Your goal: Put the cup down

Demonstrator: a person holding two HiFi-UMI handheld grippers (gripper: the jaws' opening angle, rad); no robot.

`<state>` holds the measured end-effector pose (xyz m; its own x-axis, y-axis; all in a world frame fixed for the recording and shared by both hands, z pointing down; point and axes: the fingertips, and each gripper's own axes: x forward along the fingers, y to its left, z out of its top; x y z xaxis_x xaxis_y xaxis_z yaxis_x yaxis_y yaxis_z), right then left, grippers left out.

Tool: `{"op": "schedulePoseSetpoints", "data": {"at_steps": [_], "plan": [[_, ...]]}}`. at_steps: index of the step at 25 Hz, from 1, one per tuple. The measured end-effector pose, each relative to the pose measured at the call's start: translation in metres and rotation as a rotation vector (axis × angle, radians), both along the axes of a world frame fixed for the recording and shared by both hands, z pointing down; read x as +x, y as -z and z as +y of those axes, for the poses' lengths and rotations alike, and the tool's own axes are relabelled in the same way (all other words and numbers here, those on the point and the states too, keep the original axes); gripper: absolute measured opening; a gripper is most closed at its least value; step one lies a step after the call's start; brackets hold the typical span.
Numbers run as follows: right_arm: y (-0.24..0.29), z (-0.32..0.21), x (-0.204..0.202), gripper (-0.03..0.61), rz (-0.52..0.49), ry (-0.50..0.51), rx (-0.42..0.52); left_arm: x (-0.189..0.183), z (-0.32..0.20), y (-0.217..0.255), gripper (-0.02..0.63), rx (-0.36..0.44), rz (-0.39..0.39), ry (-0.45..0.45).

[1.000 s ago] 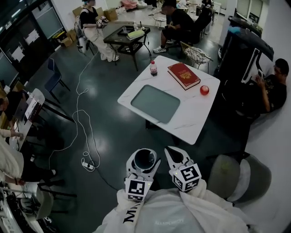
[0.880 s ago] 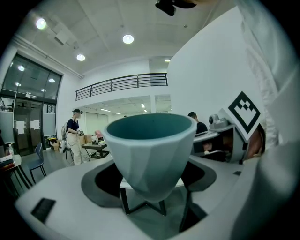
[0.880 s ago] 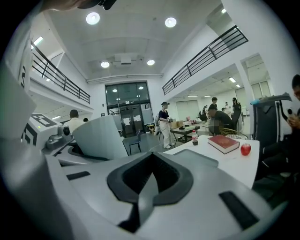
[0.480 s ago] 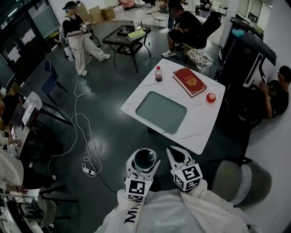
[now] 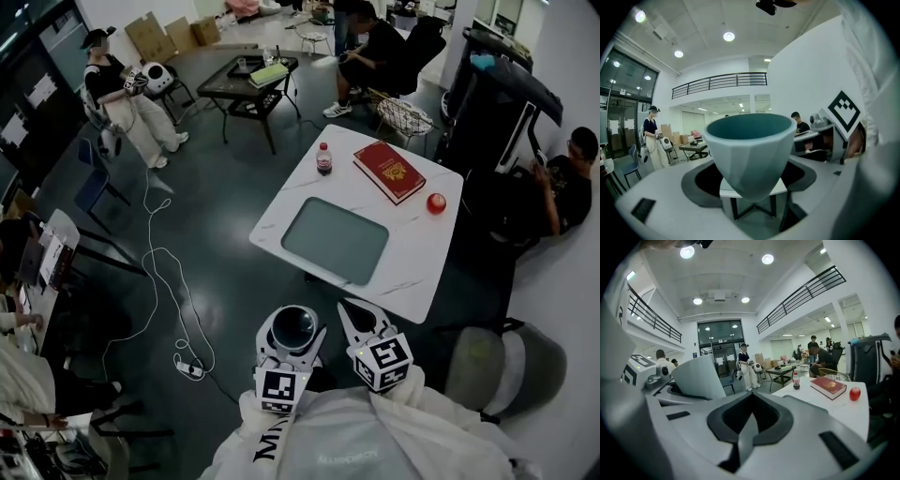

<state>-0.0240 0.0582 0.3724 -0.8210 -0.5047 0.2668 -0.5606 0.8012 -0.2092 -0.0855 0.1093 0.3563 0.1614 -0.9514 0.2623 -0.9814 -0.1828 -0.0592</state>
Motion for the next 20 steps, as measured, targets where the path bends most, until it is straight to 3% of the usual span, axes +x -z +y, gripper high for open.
{"op": "schedulePoseSetpoints", "data": {"at_steps": [12, 20], "plan": [[-0.006, -0.036, -0.053, 0.005, 0.006, -0.102, 0.003, -0.056, -0.041, -0.004, 0.374, 0.013, 0.002, -0.109], [-0.008, -0.048, -0.056, 0.005, 0.035, -0.174, 0.006, -0.071, -0.054, -0.008, 0.374, 0.018, 0.032, -0.152]]}}
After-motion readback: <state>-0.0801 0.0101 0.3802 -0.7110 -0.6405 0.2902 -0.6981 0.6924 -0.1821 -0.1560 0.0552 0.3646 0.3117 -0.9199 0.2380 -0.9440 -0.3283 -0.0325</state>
